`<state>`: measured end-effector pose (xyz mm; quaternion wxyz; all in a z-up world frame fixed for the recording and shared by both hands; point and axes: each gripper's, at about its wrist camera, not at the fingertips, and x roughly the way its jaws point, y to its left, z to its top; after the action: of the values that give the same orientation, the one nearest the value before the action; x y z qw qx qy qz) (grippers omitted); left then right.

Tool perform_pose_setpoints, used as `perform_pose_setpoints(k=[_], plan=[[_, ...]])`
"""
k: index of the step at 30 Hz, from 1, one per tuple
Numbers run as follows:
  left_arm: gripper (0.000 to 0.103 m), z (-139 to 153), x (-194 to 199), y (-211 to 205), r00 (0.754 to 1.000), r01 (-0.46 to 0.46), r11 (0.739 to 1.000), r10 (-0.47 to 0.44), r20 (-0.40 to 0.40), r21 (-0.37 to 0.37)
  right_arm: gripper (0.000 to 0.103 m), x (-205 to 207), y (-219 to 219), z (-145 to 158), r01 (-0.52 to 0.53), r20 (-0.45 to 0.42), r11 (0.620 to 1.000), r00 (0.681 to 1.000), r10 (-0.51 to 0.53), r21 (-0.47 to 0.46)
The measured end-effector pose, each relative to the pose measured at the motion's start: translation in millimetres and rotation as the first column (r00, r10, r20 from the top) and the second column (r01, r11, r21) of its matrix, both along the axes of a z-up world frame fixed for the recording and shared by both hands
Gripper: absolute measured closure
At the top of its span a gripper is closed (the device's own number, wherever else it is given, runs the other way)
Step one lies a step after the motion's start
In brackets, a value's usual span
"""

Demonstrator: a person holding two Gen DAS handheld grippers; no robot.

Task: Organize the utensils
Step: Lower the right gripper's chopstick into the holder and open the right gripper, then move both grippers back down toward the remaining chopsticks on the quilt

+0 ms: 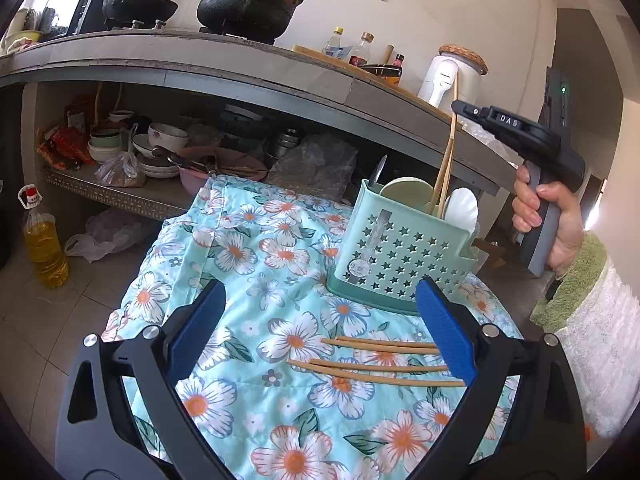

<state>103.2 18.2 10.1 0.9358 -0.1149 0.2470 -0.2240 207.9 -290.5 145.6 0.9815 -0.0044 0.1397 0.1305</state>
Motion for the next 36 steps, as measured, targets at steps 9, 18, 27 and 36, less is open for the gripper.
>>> perform_pose_setpoints(k=[9,18,27,36], plan=[[0.011,7.6,5.5,-5.4,0.999,0.026,1.0,-0.026,0.032,-0.005,0.096,-17.7,-10.8,-20.9,-0.005,-0.076,1.0,0.997,0.004,-0.023],[0.011,22.2,13.7,-19.2,0.996,0.062,0.998,-0.062,0.065,0.008,0.055,-56.8,-39.9,-15.2,0.051,-0.038,0.996,0.998,-0.048,0.074],[0.011,46.9,41.5,-29.3,0.993,0.053,0.999,-0.053,0.104,0.006,0.052,-130.6,-63.7,-19.9,0.077,0.009,0.982,0.997,-0.08,0.17],[0.022,45.5,45.2,-51.5,0.991,0.111,0.994,-0.112,0.07,0.011,0.052,-167.8,-54.3,-90.1,0.095,-0.196,0.967,0.979,-0.049,0.236]])
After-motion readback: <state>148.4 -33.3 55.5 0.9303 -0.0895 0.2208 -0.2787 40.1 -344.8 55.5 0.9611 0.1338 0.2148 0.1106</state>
